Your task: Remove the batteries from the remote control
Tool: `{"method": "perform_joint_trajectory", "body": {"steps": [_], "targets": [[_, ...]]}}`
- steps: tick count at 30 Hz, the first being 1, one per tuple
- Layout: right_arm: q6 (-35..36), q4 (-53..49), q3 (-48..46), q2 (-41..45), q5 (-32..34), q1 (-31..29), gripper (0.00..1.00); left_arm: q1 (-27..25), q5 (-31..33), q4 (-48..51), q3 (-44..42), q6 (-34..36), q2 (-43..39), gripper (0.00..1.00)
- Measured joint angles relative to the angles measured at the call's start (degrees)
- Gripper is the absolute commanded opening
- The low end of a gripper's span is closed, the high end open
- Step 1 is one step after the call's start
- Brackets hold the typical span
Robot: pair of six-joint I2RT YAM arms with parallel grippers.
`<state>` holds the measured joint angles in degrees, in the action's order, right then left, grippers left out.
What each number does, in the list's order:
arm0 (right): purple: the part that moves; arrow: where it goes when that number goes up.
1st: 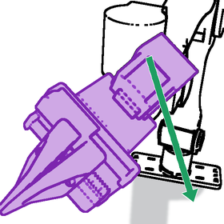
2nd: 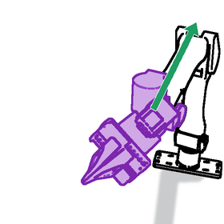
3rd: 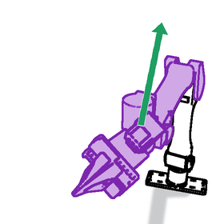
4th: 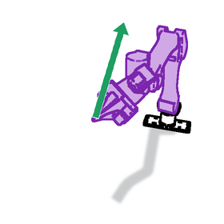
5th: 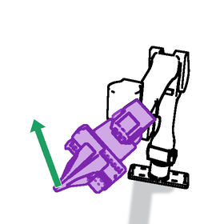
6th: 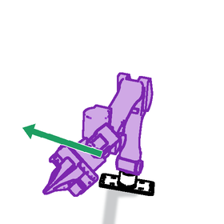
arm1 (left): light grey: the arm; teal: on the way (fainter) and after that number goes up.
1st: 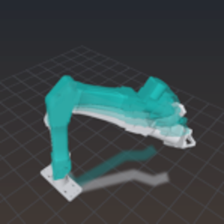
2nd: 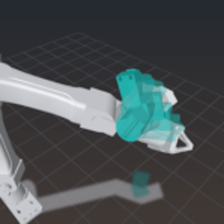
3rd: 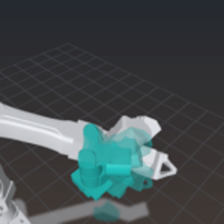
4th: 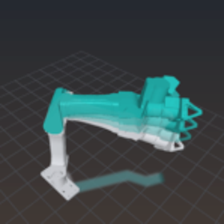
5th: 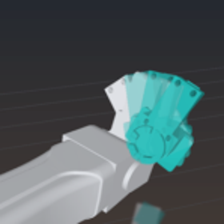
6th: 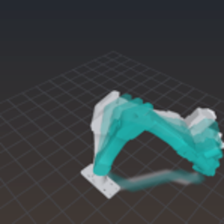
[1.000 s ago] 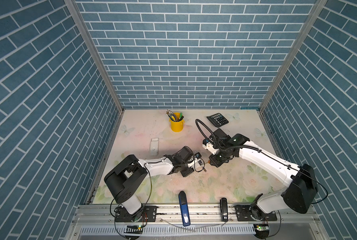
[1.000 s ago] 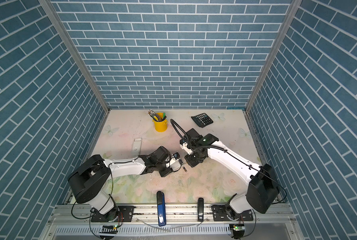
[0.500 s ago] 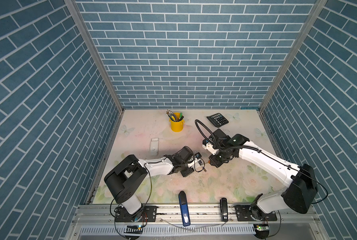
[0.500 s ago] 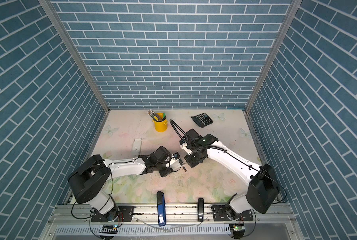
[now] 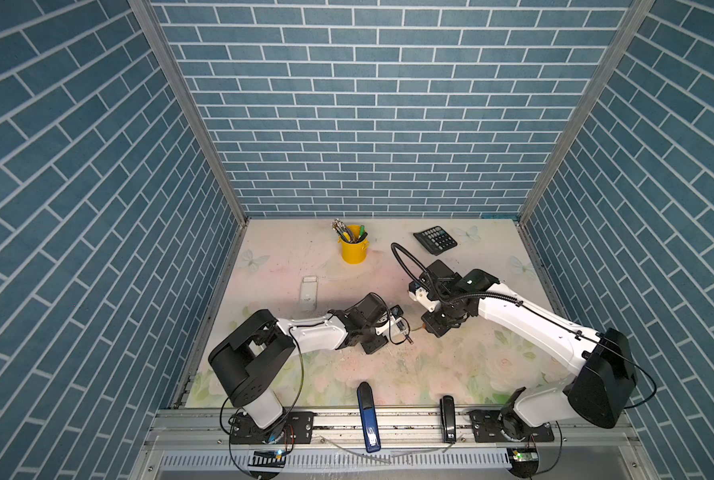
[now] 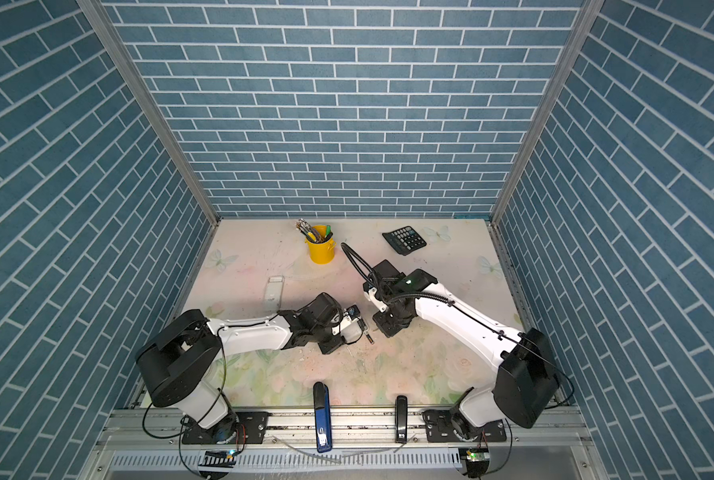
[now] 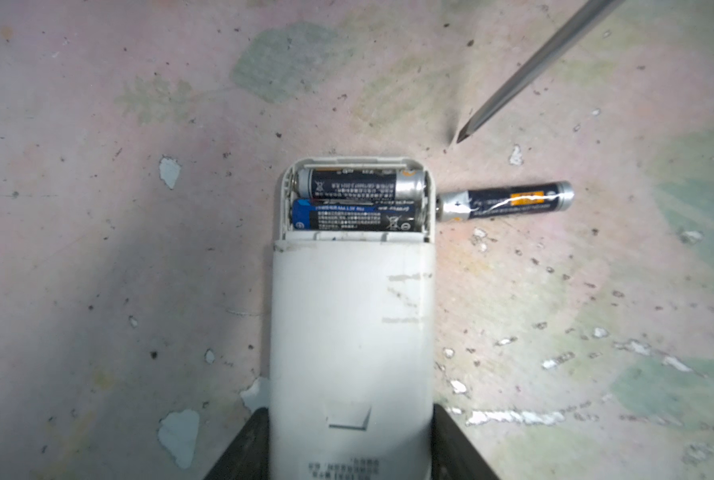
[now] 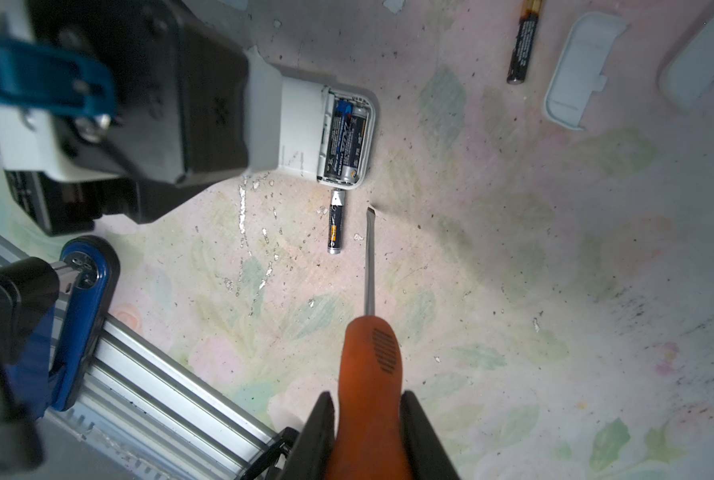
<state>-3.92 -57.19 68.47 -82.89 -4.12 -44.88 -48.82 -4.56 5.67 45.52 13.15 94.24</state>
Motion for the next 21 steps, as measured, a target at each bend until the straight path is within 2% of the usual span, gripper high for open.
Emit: {"method": "perform_joint_trajectory", "body": {"steps": [21], "targets": [[5.1,-0.3,0.3,0.8,-2.9,0.0,0.0,-0.2,0.6,0.0,0.3,0.9,0.2,0.36]]}}
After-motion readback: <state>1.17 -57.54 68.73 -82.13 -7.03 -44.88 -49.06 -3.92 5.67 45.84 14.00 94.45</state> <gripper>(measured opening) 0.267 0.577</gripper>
